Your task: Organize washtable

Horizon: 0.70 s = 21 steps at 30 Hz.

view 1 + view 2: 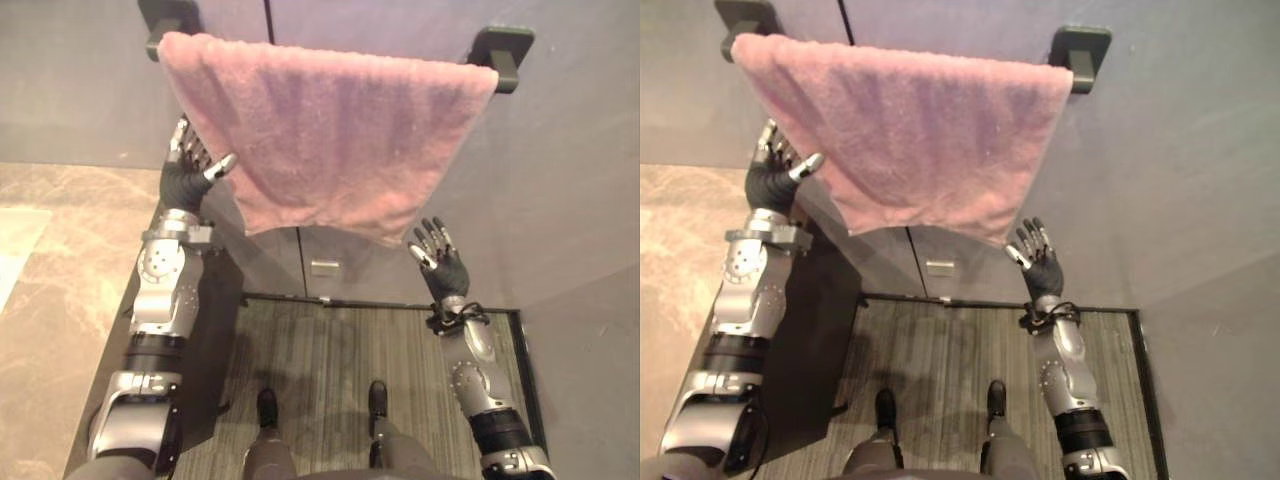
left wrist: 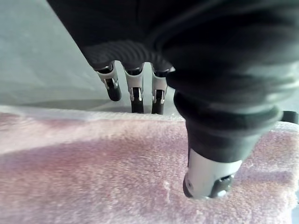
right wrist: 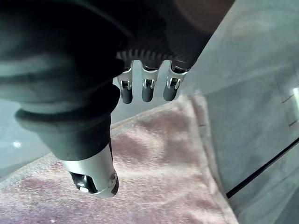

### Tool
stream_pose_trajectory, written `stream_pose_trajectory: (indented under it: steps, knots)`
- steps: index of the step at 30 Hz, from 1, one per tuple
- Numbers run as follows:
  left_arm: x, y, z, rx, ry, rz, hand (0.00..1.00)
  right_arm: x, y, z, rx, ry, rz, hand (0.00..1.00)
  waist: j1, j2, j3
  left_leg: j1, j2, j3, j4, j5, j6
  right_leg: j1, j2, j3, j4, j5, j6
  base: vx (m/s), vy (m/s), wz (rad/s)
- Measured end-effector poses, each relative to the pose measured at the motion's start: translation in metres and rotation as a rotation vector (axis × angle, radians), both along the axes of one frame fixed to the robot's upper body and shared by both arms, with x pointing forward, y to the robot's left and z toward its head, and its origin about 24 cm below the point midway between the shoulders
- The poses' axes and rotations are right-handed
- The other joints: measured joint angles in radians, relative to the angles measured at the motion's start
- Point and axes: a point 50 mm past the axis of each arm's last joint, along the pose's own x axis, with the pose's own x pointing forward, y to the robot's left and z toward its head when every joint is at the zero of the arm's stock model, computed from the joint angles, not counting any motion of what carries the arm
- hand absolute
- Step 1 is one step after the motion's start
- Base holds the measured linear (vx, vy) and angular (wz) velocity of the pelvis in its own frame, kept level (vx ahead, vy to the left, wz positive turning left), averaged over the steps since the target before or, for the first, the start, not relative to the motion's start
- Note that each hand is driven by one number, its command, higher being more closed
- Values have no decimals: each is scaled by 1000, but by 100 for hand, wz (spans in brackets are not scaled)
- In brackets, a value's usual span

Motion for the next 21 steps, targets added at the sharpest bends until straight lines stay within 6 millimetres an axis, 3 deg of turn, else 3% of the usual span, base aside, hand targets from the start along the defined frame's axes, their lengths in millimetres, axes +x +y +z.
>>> stream_pose_trajectory:
  steps: [3, 7, 10, 14, 17, 21]
  knots:
    - [-6, 0, -18, 27, 52, 10, 0, -10, -3, -13, -22, 44, 2, 0, 0, -1, -5, 0, 0, -1, 0, 0, 0, 2, -1, -3, 0, 0, 0, 29, 43, 3]
    - [-23, -2, -60, 43, 172, 37, 0, -31, -8, -39, -30, 152, -10, 0, 0, -3, -16, 17, 0, -1, 0, -1, 0, 21, -2, -6, 0, -3, 3, 52, 39, 2]
    - [-48, -5, -102, 59, 314, 61, 0, -53, -11, -59, -35, 236, -14, 0, 0, -2, -29, 32, 0, -1, 0, -9, -9, 36, -2, -7, 0, -16, 12, 41, 37, 0]
    - [-83, -9, -124, 46, 379, 50, 0, -75, -9, -74, -29, 302, 47, 0, -1, -1, -39, 44, 2, -4, 0, -14, -7, 51, -1, -14, 0, -29, 11, 19, 28, 3]
    - [-116, -11, -125, 39, 382, -50, 0, -90, 1, -63, 13, 240, 182, 0, -1, 10, -62, 59, 2, -9, 0, -19, -11, 70, 0, -21, 0, -39, 17, 8, 29, 6]
    - [-133, -14, -118, -28, 365, -239, 0, -87, 17, -31, 138, 69, 353, 0, 2, 36, -107, 68, 2, -10, 0, -20, -11, 79, -1, -23, -2, -40, 18, 4, 8, 0]
